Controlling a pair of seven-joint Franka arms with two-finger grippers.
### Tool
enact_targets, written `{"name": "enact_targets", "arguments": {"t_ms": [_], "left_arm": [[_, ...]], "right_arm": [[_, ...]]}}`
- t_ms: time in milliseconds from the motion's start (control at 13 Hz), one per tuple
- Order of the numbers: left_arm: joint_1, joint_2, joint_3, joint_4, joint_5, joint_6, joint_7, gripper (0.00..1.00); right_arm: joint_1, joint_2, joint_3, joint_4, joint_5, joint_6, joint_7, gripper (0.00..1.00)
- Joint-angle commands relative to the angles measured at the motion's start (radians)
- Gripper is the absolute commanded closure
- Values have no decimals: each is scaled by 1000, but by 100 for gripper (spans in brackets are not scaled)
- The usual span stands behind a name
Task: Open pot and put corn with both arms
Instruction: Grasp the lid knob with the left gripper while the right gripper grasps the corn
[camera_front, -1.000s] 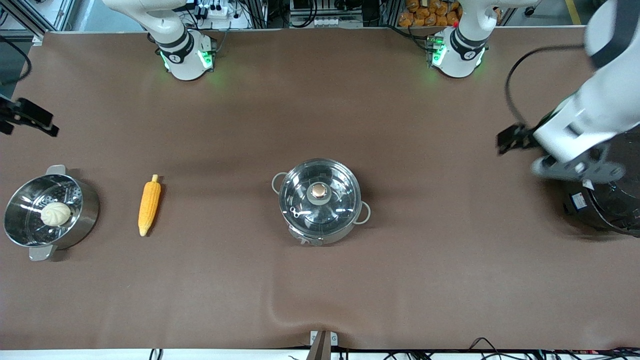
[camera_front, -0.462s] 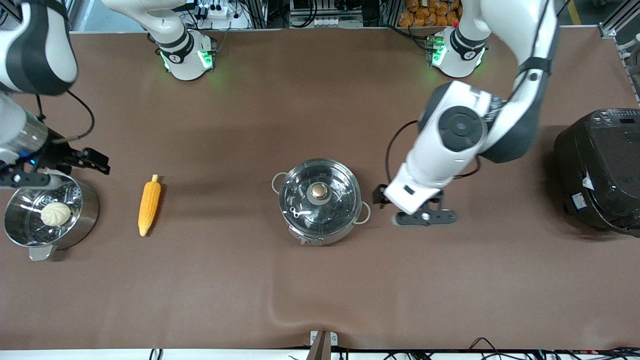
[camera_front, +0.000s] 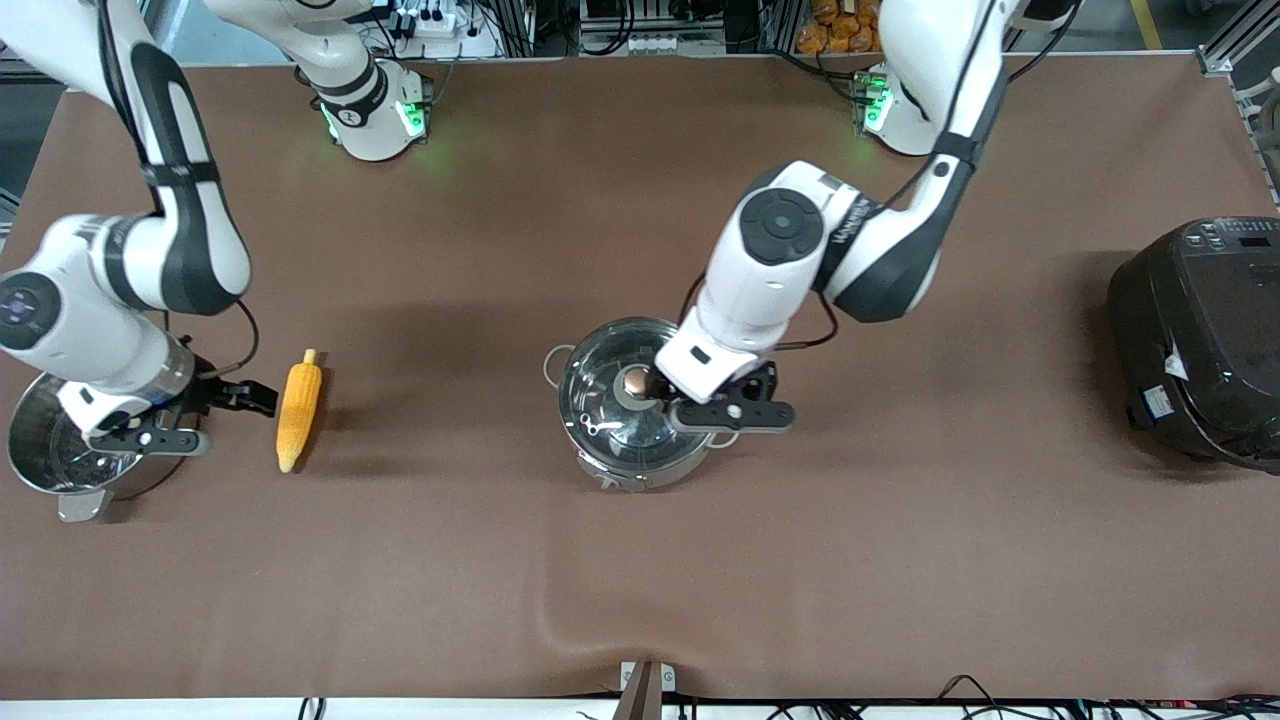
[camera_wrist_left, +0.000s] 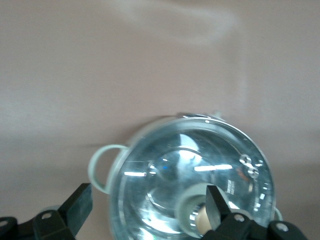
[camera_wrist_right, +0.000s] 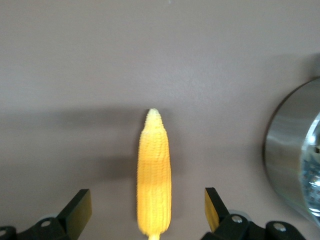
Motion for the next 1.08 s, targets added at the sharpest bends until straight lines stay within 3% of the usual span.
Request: {"name": "enact_targets", "arguments": {"t_ms": [0, 462, 692, 769, 846, 923, 1000], "left_arm": [[-52, 39, 18, 41, 7, 0, -22, 0], [-115, 92, 22, 38, 15, 0, -24, 0], [-119, 105, 21, 38, 15, 1, -33, 0], [-120, 105, 21, 36, 15, 1, -53, 23], [-120, 105, 19, 36, 13, 1, -61, 83], [-120, 107, 19, 33, 15, 0, -65, 100], [-120, 105, 19, 32, 10, -2, -72, 100]], "right_arm": [[-16, 30, 7, -61, 0, 50, -16, 0], [-16, 157, 8, -54, 0, 119, -26, 0], [-21, 175, 8, -54, 6, 133, -21, 2], [-19, 185, 8, -54, 6, 126, -23, 11], [-21, 188, 8, -54, 6, 124, -27, 24], [-19, 188, 8, -54, 6, 123, -55, 45], [-19, 187, 8, -50, 6, 94, -73, 66]]}}
